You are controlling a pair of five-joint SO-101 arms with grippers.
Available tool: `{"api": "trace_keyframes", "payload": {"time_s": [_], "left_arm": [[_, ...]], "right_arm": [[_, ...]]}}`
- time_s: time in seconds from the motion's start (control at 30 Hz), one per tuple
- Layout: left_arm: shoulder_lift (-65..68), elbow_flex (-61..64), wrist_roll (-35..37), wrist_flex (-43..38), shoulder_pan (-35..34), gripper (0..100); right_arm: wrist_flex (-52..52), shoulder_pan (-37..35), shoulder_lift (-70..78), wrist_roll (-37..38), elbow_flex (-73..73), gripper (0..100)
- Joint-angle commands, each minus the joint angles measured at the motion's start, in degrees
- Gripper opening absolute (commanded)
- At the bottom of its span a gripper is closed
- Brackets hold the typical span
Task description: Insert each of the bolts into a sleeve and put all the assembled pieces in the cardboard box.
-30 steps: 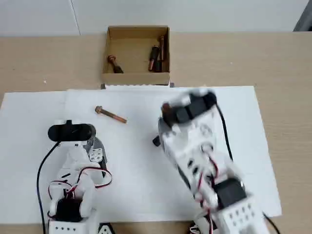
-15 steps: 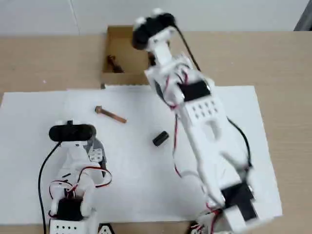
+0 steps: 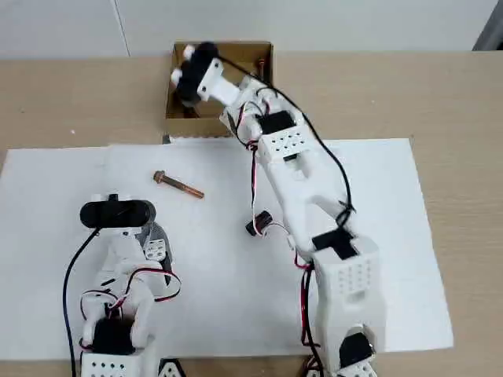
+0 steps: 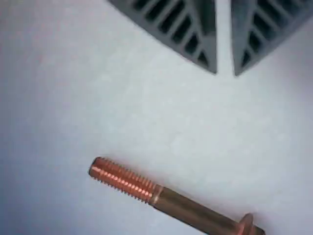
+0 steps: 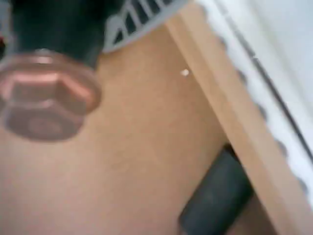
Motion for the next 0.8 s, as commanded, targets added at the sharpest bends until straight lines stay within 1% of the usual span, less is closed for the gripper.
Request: {"api": "trace_keyframes", "payload": {"time_s": [0.0,0.07,0.17,0.23,0.5,0.6,0.7,0.77], "left_arm": [[-0.6,-0.1,0.0,-1.3,-0.4,1],[-0.6,-0.1,0.0,-1.3,-0.4,1],[-0.6,-0.1,0.0,-1.3,-0.4,1],[-0.6,-0.1,0.0,-1.3,-0.4,1],[-0.6,-0.1,0.0,-1.2,-0.4,1],[-0.6,-0.1,0.0,-1.2,-0.4,1],[-0.6,-0.1,0.0,-1.2,-0.4,1],[-0.6,-0.1,0.0,-1.2,-0.4,1]], "right_arm": [[-5.2,0.3,1.4,2.2,-4.3,1.4],[-5.6,0.6,2.7,2.2,-4.4,6.5],[-5.6,0.7,3.2,2.2,-4.4,17.5],[-5.6,0.7,3.2,2.2,-4.4,18.6],[-5.6,0.4,2.8,2.1,-4.4,11.7],[-5.5,0.4,2.2,-0.8,-4.4,6.7],[-0.5,0.2,-2.0,-4.6,-4.4,0.8],[4.5,0.1,-4.8,-7.5,-4.4,0.5]]}}
